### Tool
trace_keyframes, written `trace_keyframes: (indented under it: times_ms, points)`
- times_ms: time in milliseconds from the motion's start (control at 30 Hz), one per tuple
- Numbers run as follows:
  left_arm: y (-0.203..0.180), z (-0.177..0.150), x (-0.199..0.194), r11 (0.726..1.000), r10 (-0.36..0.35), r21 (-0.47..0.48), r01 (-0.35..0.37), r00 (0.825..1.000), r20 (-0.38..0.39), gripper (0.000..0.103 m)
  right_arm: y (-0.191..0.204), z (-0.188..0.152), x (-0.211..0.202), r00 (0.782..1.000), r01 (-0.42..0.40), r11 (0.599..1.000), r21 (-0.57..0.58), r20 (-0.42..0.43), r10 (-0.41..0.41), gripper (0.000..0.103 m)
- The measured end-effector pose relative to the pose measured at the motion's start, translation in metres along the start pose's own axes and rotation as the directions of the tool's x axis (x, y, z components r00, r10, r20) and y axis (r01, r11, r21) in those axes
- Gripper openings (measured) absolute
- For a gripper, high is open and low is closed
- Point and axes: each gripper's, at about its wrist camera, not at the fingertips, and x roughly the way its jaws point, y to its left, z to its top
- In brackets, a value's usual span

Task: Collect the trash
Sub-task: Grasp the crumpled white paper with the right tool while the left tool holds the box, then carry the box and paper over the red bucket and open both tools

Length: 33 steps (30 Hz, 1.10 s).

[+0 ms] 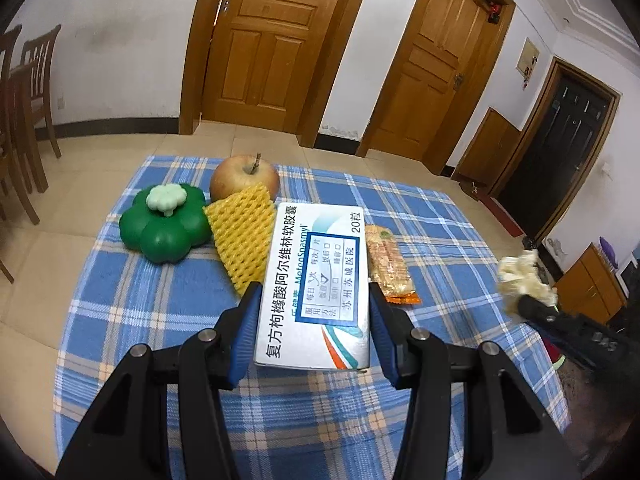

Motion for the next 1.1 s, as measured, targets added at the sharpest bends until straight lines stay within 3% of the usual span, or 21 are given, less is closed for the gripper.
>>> trace_keyframes:
  times_ms: [333, 600, 900, 1100]
  points:
    - [-0.034, 0.005, -0.028, 0.999, -0.024, 0.048, 0.023, 0.999, 0.029, 0.051, -0.027, -0.006, -0.05, 0.997, 0.007, 1.0, 0.004, 0.071, -0.008, 0.02]
    - [-0.07, 0.003, -0.045, 0.995, -0.056, 0.089, 0.053, 0.998, 0.029, 0.051, -0.056, -0.01, -0.073, 0.997, 0.008, 0.999, 0.041, 0.076, -0.011, 0.02]
    - [-0.128, -0.003, -0.042, 0.979, -0.148, 0.132, 0.154, 0.988, -0.048, 0.051, -0.098, -0.008, -0.103, 0.989, 0.034, 0.994, 0.1, 0.138, -0.048, 0.021]
    - [-0.173, -0.009, -0.021, 0.958, -0.209, 0.173, 0.229, 0.969, -0.128, 0.051, -0.132, -0.01, -0.109, 0.986, 0.059, 0.983, 0.172, 0.147, -0.085, 0.021]
